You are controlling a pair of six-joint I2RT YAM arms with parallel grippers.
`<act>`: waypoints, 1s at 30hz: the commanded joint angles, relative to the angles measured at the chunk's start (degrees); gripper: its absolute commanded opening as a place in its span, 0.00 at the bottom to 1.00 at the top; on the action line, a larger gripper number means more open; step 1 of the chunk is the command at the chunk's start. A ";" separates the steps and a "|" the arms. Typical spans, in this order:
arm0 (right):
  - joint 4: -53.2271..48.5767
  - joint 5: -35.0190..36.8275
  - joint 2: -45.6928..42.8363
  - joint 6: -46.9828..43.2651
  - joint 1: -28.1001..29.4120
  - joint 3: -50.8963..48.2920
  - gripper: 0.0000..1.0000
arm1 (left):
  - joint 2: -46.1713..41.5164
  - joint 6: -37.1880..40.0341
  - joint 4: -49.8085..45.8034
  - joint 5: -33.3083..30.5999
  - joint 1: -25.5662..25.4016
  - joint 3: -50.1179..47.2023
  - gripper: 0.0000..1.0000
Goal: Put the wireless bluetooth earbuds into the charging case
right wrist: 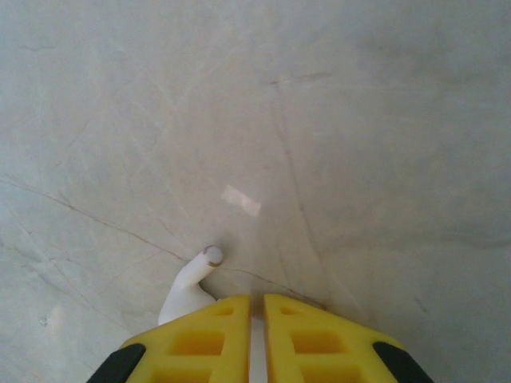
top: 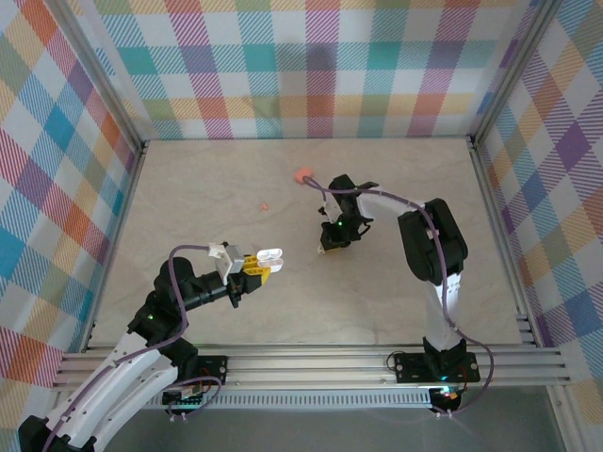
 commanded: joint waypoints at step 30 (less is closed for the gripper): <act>-8.92 -9.14 -2.77 -10.72 3.47 9.01 0.35 | -2.02 -0.80 -0.58 -0.18 -0.48 2.38 0.00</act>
